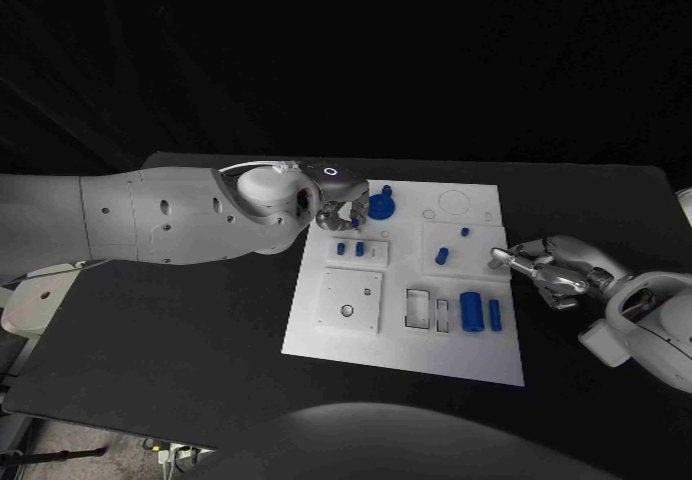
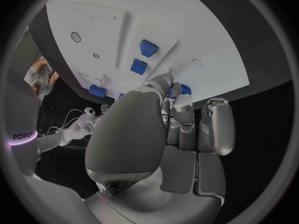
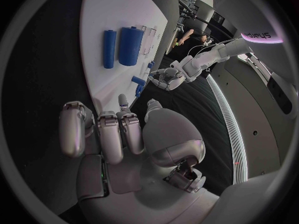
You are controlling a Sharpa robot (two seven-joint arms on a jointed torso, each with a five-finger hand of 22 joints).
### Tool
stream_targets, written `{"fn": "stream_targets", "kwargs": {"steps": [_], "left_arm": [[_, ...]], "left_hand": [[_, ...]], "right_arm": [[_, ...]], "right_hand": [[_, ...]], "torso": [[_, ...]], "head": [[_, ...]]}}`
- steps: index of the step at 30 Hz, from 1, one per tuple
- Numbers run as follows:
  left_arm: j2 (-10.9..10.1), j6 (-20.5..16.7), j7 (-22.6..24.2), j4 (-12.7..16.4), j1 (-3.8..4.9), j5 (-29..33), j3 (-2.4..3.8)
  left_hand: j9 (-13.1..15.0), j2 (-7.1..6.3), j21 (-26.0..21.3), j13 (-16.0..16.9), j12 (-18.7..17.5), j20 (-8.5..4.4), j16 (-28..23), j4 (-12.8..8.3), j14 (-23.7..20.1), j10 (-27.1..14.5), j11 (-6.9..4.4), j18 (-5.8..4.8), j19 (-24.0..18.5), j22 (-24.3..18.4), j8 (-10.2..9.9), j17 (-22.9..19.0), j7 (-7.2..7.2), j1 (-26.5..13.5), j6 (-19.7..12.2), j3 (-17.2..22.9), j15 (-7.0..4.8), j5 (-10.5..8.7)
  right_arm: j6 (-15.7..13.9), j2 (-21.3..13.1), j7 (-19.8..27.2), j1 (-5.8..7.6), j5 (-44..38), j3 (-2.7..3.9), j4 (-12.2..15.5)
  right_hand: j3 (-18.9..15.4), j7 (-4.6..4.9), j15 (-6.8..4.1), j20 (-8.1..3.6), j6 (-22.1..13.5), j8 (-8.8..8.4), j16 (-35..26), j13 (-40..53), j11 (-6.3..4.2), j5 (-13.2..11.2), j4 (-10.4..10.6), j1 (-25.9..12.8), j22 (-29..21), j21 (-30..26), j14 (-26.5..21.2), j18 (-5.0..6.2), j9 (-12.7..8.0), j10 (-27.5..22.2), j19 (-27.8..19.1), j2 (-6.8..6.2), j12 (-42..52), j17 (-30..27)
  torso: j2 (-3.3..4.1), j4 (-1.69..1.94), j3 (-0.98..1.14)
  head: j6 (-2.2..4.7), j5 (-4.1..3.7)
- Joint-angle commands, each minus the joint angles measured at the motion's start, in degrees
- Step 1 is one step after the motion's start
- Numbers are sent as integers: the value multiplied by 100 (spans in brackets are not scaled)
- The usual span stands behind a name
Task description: Assemble the parts on the task board
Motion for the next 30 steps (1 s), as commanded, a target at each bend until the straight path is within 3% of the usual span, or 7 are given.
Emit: {"fn": "stream_targets", "kwargs": {"steps": [1,30], "left_arm": [[4,138,3,7,-2,37,2],[114,222,55,-84,-66,111,2]], "left_hand": [[4,-19,-30,-6,-27,6,-39,7,-43,3,17,32,114,1162,-30,-17,10,-51,-38,22,-1,-28],[-11,-5,-114,-17,-35,13,-129,9,-106,-1,13,49,75,1139,-49,-132,5,-49,-68,37,6,-37]], "right_arm": [[96,9,27,-9,0,-2,-3],[94,14,34,-19,7,-2,-41]], "right_hand": [[-24,1,-19,-13,36,26,20,1508,-6,4,0,26,1050,-19,598,42,-9,596,-41,-20,22,1508],[-20,2,-18,-12,34,25,20,1508,-5,11,-5,40,1049,-20,598,42,-11,596,-43,-18,22,1508]], "torso": [[1,-1,-3],[-4,3,0]], "head": [[0,-6],[0,-50]]}}
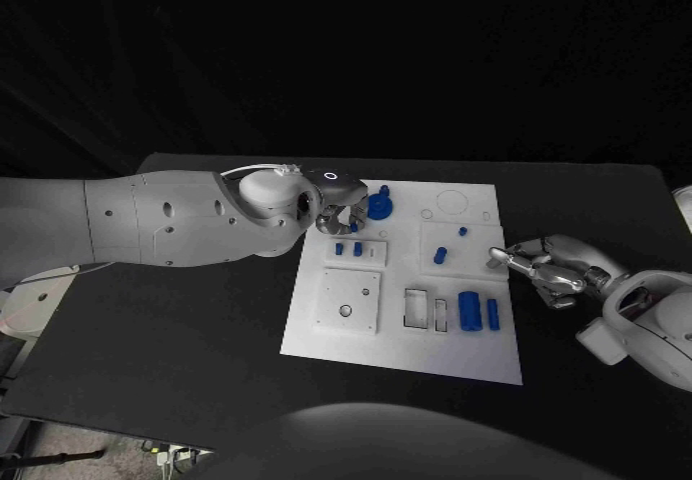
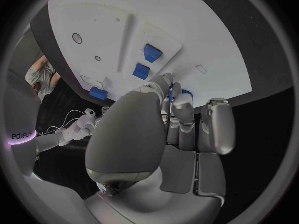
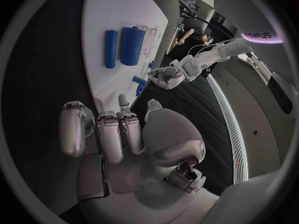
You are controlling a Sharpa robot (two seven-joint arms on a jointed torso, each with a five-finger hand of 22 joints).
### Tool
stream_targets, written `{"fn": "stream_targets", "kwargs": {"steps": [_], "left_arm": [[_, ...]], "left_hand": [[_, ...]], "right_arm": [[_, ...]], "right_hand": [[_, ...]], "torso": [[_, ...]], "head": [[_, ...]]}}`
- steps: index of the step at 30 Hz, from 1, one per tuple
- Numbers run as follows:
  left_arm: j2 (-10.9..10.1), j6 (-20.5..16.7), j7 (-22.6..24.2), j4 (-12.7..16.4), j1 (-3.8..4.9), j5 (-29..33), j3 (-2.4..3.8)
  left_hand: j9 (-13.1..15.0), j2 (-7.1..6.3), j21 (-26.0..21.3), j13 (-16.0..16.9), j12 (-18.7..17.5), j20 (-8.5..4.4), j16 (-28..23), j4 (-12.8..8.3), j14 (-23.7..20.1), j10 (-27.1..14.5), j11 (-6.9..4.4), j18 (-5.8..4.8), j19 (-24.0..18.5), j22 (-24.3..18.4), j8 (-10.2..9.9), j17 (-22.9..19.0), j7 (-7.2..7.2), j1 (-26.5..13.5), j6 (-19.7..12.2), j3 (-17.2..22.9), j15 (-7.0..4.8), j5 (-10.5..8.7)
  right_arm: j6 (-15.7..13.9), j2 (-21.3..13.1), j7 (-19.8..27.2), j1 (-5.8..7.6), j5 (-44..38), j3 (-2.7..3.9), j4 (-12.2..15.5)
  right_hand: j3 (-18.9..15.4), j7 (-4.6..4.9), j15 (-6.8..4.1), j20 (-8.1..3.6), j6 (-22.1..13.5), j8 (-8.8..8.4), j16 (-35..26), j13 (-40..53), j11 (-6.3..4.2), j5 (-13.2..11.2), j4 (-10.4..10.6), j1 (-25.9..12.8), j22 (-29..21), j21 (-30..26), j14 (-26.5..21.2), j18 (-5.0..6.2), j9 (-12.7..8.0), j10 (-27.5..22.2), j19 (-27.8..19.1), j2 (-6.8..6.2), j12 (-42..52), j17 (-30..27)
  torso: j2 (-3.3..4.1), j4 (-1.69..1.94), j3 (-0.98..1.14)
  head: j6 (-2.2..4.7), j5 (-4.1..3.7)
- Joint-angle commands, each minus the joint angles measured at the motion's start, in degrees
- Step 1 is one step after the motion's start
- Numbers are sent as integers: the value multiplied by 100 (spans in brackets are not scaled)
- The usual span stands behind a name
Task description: Assemble the parts on the task board
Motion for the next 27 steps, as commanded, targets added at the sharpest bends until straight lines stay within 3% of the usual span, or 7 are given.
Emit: {"fn": "stream_targets", "kwargs": {"steps": [1,15,23,27], "left_arm": [[25,112,40,-5,-9,32,-1],[54,302,-37,-38,-20,16,-1],[42,321,-44,-25,-21,-46,-1],[33,294,-33,-15,-21,-55,-1]], "left_hand": [[-2,-5,-38,-9,-36,14,-37,9,-47,-1,13,49,75,1139,-21,-10,-14,-48,-46,37,-13,-37],[-29,-45,-126,-40,-85,30,-119,0,-130,-78,12,65,30,1116,-56,-121,-41,-54,-105,37,-1,-84],[-141,-179,-228,-115,-210,59,-154,139,-211,-322,22,82,-22,1093,-237,-232,-230,-227,-547,-32,16,-664],[-169,-223,-244,-128,-232,69,-146,185,-223,-397,55,84,-28,1091,-270,-252,-306,-262,-667,-58,35,-764]], "right_arm": [[89,3,33,-6,-5,-2,0],[88,-3,33,-8,-4,-2,2],[68,-2,40,-9,-4,-2,-1],[54,-2,44,-10,-4,-2,-6]], "right_hand": [[-20,2,-18,-12,34,25,20,1508,-5,11,-5,40,1051,-20,598,43,-7,596,-43,-18,22,1509],[-20,2,-18,-12,34,25,20,1508,-5,11,-5,40,1051,-20,598,43,-7,596,-43,-18,22,1509],[-20,2,-18,-12,33,25,20,1508,-4,14,-6,47,1052,-18,598,42,-8,596,-40,-18,22,1509],[-20,2,-18,-12,33,25,20,1508,-4,15,-6,51,1052,-18,598,42,-9,596,-40,-19,22,1509]], "torso": [[-2,1,1],[3,-4,-2],[0,1,-4],[3,2,-4]], "head": [[0,-6],[0,0],[0,3],[0,6]]}}
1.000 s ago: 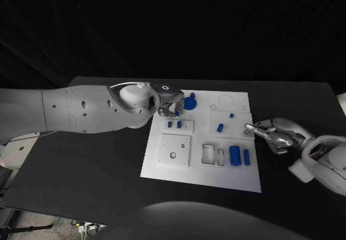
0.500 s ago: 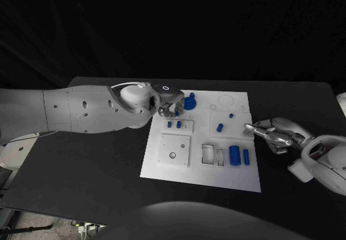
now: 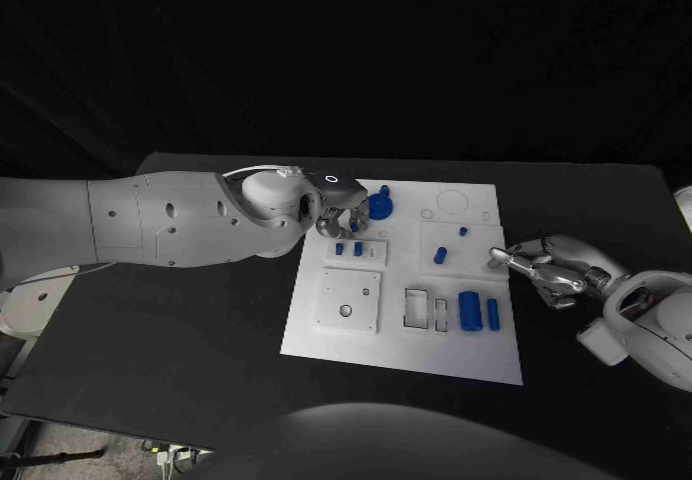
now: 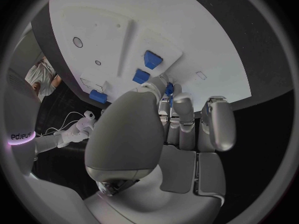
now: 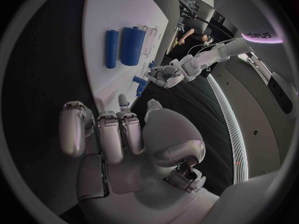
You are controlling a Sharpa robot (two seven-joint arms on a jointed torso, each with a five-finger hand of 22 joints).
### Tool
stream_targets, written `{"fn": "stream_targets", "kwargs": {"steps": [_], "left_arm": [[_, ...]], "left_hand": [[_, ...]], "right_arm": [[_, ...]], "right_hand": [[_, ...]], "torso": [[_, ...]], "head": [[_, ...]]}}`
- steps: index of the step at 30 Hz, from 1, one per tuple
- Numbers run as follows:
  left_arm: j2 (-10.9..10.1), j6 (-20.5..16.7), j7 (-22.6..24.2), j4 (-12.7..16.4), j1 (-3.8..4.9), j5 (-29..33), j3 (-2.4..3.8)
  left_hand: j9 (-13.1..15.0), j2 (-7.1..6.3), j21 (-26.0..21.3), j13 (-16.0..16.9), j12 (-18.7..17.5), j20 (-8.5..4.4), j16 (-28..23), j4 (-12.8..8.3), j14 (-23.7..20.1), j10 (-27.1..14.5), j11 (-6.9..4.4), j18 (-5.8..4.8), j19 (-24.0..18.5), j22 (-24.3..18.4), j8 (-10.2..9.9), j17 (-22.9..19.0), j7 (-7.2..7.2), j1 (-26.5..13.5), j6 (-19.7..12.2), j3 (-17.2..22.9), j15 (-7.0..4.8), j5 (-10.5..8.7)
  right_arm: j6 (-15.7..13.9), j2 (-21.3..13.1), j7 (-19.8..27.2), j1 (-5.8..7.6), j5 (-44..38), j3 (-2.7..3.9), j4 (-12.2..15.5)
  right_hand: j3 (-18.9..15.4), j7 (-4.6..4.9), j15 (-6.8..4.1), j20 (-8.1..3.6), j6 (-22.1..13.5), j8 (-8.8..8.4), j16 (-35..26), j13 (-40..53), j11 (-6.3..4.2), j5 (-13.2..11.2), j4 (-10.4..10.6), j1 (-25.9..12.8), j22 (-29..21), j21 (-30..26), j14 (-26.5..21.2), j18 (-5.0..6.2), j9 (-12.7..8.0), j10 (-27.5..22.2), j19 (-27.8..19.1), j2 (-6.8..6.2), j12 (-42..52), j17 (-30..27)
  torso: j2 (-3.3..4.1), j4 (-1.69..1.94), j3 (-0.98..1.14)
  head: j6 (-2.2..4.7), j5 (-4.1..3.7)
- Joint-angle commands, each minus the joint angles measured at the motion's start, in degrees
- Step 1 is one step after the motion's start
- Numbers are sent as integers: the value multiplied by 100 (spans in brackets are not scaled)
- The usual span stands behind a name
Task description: Assemble the parts on the task board
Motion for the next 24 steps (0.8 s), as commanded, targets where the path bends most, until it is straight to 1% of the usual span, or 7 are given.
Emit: {"fn": "stream_targets", "kwargs": {"steps": [1,5,8,14,17,22,24], "left_arm": [[-3,80,3,21,-1,-50,2],[-24,-17,18,37,-1,-75,2],[-63,-276,76,60,-1,-94,2],[-161,-1139,300,102,1,-107,4],[-222,-1627,457,128,3,-66,6],[-346,-2206,712,190,29,68,13],[-410,-2421,936,211,60,183,15]], "left_hand": [[-17,-26,-29,-10,-35,50,-15,67,-41,-68,24,84,-8,1091,-40,-16,-27,-68,-89,-14,-1,-59],[-37,-47,-28,-13,-40,58,-3,110,-46,-118,45,83,-5,1093,-56,-26,-81,-94,-170,-35,13,-124],[-56,-66,-18,-14,-45,64,26,155,-37,-177,63,81,2,1097,-71,-14,-121,-122,-242,-58,23,-171],[-151,-110,14,8,-16,79,90,299,-25,-431,117,73,27,1110,-117,-19,-257,-149,-551,-151,47,-246],[-185,-118,13,29,29,85,103,365,-30,-574,130,73,30,1111,-105,-39,-280,-178,-621,-223,55,-287],[-231,-107,-24,59,107,105,74,391,-81,-893,164,78,16,1102,-78,-125,-288,-220,-672,-350,72,-334],[-241,-117,-15,88,207,114,94,397,-80,-978,147,77,22,1106,-37,-131,-293,-351,-624,-484,61,-471]], "right_arm": [[51,2,42,-6,-8,-2,-4],[18,0,61,-6,-8,-2,-6],[-63,-4,132,-7,-8,-2,-1],[-294,-40,336,-8,-7,-1,51],[-382,-72,410,-5,-7,-1,79],[-502,-141,511,42,-9,0,139],[-517,-165,550,101,-14,0,166]], "right_hand": [[-20,2,-18,-12,33,25,20,1508,-4,15,-6,51,1054,-18,598,41,-10,596,-40,-19,22,1506],[-20,2,-18,-12,33,25,20,1508,-4,15,-6,51,1054,-18,598,41,-10,596,-40,-19,22,1506],[-23,2,-18,-12,31,24,20,1508,-5,22,-12,67,1059,-5,598,37,-12,596,-28,-31,22,1506],[-30,-5,-27,-16,7,14,20,1508,-20,43,-24,124,1071,26,598,29,-23,596,1,-68,22,1506],[-34,-8,-32,-18,-2,10,20,1508,-27,49,-26,142,1074,35,598,27,-27,596,10,-85,22,1506],[-53,-24,-53,-35,-12,11,20,1508,-51,55,-41,248,1084,60,598,21,-36,596,35,-165,22,1506],[-68,-34,-65,-46,-4,19,20,1508,-65,57,-52,320,1091,78,598,16,-38,596,53,-226,22,1506]], "torso": [[0,3,-2],[0,1,-3],[2,2,-7],[-8,13,-12],[-9,9,-14],[-9,23,-18],[-9,27,-20]], "head": [[0,6],[0,3],[0,-3],[0,-12],[0,-17],[0,-61],[0,-76]]}}
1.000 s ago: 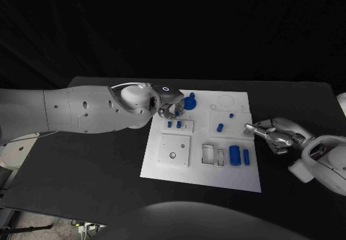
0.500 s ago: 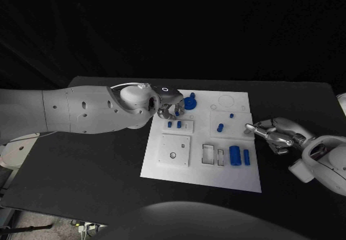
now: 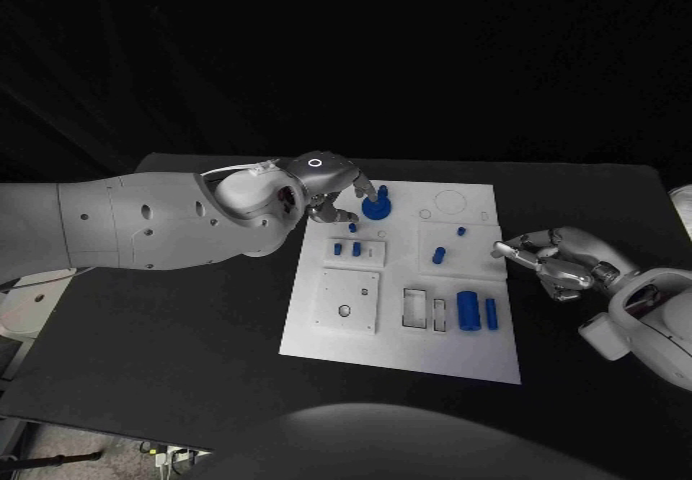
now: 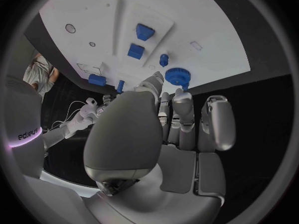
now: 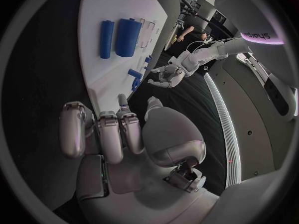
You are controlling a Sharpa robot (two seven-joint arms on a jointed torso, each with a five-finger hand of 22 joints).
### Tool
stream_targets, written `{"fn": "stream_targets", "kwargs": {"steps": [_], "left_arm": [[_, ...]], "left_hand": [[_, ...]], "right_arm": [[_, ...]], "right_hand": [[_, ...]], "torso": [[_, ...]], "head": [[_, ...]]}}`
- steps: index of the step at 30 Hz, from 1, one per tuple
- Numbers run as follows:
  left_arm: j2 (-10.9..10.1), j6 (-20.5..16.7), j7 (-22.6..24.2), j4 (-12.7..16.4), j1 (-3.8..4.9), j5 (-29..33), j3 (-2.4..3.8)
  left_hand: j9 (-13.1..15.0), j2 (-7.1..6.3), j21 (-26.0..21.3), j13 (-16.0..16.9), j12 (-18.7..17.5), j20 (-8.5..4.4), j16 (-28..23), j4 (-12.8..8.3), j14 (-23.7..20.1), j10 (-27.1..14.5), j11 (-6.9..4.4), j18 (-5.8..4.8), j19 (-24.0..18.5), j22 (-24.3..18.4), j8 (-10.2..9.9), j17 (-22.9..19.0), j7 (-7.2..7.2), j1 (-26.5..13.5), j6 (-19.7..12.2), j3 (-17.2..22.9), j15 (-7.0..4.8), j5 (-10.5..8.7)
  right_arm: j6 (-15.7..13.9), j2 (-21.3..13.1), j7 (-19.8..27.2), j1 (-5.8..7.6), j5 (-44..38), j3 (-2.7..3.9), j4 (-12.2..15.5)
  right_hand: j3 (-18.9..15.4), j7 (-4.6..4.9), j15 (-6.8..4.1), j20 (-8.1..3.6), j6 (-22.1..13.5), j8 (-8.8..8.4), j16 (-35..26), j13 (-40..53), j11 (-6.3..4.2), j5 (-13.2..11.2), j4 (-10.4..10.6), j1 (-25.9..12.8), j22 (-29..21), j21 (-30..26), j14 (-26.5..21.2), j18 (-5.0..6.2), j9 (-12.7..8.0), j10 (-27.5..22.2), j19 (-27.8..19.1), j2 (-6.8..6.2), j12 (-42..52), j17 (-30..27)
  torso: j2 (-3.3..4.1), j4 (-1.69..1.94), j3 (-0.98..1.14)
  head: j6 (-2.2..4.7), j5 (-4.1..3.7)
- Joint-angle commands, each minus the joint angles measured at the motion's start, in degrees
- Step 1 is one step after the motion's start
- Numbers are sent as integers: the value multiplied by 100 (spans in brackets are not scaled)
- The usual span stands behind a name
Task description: Assemble the parts on the task board
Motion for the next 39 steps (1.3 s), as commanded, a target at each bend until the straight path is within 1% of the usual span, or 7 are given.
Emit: {"fn": "stream_targets", "kwargs": {"steps": [1,14,18,21,27,33,39], "left_arm": [[-90,-965,692,45,58,274,10],[-322,-1589,2558,4,274,2221,13],[-216,-1696,3210,-136,274,3263,6],[-105,-1736,3642,-200,231,4068,2],[6,-1601,3898,-234,152,4868,-2],[68,-1530,3910,-297,106,5070,-3],[106,-1491,3876,-331,78,5117,-3]], "left_hand": [[-15,-14,-7,36,133,51,24,16,-16,-111,-33,76,5,1108,77,-10,-2,-209,48,-204,-13,-143],[-117,-166,57,-120,70,-31,93,61,33,-700,-121,61,38,1126,14,-3,-96,-1143,110,-2619,-102,-168],[-145,427,250,-259,-6,-10,205,16,137,-818,-96,22,128,1179,14,101,110,-1280,199,-2529,-81,151],[-203,1005,364,-421,-66,-37,276,25,234,-828,-135,3,185,1208,-14,155,183,-1005,274,-2250,-121,899],[-312,1185,384,-661,-89,-96,276,19,256,-734,-198,0,195,1212,-32,122,468,-168,489,-2056,-172,1778],[-410,1264,370,-820,-93,-70,268,25,231,-652,-155,2,185,1207,-45,84,537,315,535,-1835,-141,1906],[-450,1254,368,-887,-69,-55,272,27,217,-570,-130,2,181,1207,-38,75,571,426,566,-1753,-126,1921]], "right_arm": [[-166,-32,264,94,-19,3,55],[-15,41,198,453,-159,3,70],[-92,142,96,453,-498,2,-18],[-252,210,-3,411,-926,2,-88],[-604,374,-117,321,-1685,2,-298],[-821,557,-174,272,-2225,2,-512],[-1003,683,-225,258,-2503,5,-629]], "right_hand": [[-37,-38,-57,-27,-1,23,20,1508,-61,23,-16,125,1096,57,609,12,-8,607,40,-35,22,1507],[-9,-83,-139,-107,-124,-19,20,1508,-150,-273,-299,829,1133,151,609,-16,-67,607,130,-300,22,1507],[327,-137,-200,-161,-467,-213,20,1508,-221,286,-801,1550,1132,148,609,-14,-189,607,129,-348,22,1507],[519,-189,-252,-214,-668,-291,20,1508,-277,87,-1038,1844,1132,148,609,-15,-260,607,137,-427,22,1507],[634,-236,-307,-272,-688,-183,20,1508,-325,-621,-1204,1945,1160,222,609,-39,-285,607,226,-570,22,1507],[817,-215,-324,-285,-430,18,20,1461,-314,-255,-1360,2044,1054,-59,609,30,-292,548,28,-675,-21,1507],[1477,-106,-161,-196,104,46,20,-2461,-116,154,-1300,2047,643,-1129,609,251,-438,-4070,-665,-1024,-4835,1507]], "torso": [[-1,16,-8],[4,60,-1],[3,78,-4],[13,88,-19],[36,93,-38],[35,120,-25],[20,172,-3]], "head": [[0,-44],[0,-226],[0,-260],[0,-307],[0,-417],[0,-541],[0,-631]]}}
